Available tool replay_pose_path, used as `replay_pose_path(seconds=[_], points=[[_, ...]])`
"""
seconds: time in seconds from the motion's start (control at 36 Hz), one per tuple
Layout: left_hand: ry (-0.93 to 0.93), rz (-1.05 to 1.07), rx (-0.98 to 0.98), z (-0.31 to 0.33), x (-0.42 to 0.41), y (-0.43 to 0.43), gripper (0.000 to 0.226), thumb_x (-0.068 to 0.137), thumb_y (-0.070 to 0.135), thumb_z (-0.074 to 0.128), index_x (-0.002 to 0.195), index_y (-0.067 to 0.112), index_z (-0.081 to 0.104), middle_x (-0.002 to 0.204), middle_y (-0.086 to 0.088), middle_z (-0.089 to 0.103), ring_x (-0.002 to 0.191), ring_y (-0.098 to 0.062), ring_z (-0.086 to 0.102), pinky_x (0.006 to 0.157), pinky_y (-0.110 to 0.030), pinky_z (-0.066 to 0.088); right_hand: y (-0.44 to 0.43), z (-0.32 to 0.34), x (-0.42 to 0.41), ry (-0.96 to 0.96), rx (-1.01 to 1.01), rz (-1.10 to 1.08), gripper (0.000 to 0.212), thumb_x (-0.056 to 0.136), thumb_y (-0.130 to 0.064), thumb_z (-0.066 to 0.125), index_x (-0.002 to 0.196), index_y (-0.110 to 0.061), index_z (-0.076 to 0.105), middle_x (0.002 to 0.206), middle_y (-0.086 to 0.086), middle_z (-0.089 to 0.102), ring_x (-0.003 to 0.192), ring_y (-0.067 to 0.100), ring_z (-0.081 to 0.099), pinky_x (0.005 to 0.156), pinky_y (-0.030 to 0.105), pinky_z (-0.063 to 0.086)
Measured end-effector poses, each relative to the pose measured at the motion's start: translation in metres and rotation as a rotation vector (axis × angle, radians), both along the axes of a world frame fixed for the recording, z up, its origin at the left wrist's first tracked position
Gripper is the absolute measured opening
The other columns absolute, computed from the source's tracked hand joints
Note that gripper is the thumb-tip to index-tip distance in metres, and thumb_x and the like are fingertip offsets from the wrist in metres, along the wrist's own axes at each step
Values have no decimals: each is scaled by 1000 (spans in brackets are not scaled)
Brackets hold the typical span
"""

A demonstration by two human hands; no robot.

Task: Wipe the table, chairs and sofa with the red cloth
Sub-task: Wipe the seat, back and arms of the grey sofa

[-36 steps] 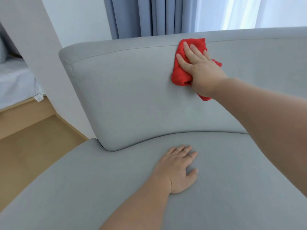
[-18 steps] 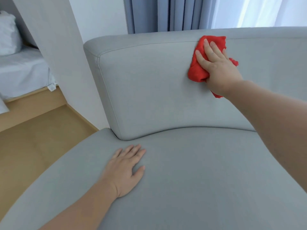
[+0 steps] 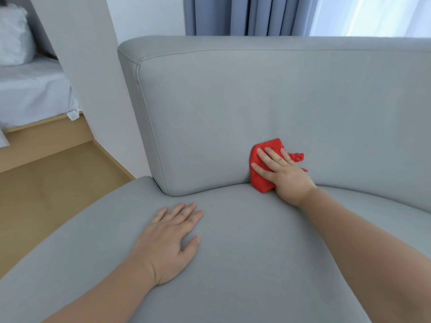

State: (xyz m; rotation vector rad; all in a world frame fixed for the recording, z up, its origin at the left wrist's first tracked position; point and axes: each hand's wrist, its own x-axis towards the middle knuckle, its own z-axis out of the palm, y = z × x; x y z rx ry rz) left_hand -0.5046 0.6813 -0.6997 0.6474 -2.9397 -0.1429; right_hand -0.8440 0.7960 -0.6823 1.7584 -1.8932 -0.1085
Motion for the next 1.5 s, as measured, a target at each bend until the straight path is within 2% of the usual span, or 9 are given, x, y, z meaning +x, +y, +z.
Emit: replay_pose_path(seconds=[0.22, 0.36, 0.5, 0.61, 0.69, 0.94, 1.25, 1.42, 1.5], points=[[-4, 4, -61, -3, -1, -1, 55, 89, 49, 36, 139, 28, 47, 145, 6, 45, 132, -17, 45, 106, -35, 19, -3, 10, 2, 75, -73, 1, 62, 80, -9, 29, 139, -20, 47, 150, 9, 39, 136, 29, 30, 116, 42, 5], [-4, 7, -19, -3, 0, -1, 57, 90, 51, 32, 142, 30, 42, 149, 8, 37, 137, -15, 36, 109, -33, 12, -24, 50, 15, 82, -211, 24, 63, 80, -8, 30, 140, -17, 43, 150, 13, 39, 136, 33, 29, 113, 47, 13], [-10, 13, -37, -2, 0, 0, 55, 89, 50, 36, 139, 30, 46, 146, 8, 43, 134, -15, 42, 107, -34, 16, -36, 90, 22, 88, -267, 67, 64, 80, -9, 30, 142, -17, 42, 152, 15, 34, 138, 36, 33, 113, 51, 20], [-20, 6, -44, -2, 0, -1, 56, 88, 50, 36, 139, 30, 46, 146, 7, 43, 133, -16, 43, 107, -35, 16, -48, 125, 31, 69, -333, 108, 67, 78, -4, 48, 144, -14, 40, 154, 17, 31, 140, 39, 30, 112, 53, 15], [-28, 1, 8, 0, -1, 0, 59, 89, 52, 30, 144, 31, 39, 151, 9, 34, 140, -15, 32, 110, -34, 9, -54, 143, 35, 42, -347, 134, 78, 71, 4, 63, 144, -13, 41, 154, 18, 29, 140, 40, 28, 112, 52, 13], [-25, -7, 37, 7, -3, 2, 73, 82, 58, 6, 151, 35, 16, 156, 16, 2, 146, -9, 2, 113, -30, -8, -64, 180, 47, -63, -374, 126, 76, 74, 1, 54, 147, -13, 37, 157, 16, 22, 144, 39, 19, 115, 49, 7], [-89, 11, 26, 9, -4, 3, 76, 78, 59, -2, 151, 38, 3, 157, 18, -7, 145, -6, -8, 114, -30, -11, -78, 140, 63, -226, -576, 127, 72, 73, 0, 48, 145, -5, 39, 153, 24, 28, 140, 47, 24, 113, 61, 13], [-94, 11, 14, 8, -4, 3, 77, 77, 59, -4, 150, 37, 2, 158, 17, -6, 145, -6, -9, 117, -32, -9, -81, 93, 65, -193, -554, 196, 77, 69, 7, 62, 142, -4, 42, 150, 26, 32, 139, 44, 24, 112, 58, 14], [-83, 13, 28, 9, -5, 4, 77, 77, 59, -4, 150, 38, 3, 158, 17, -5, 145, -6, -8, 117, -31, -9, -81, 62, 69, -170, -490, 194, 73, 72, 6, 53, 142, -6, 38, 150, 25, 32, 139, 42, 22, 111, 59, 13]])
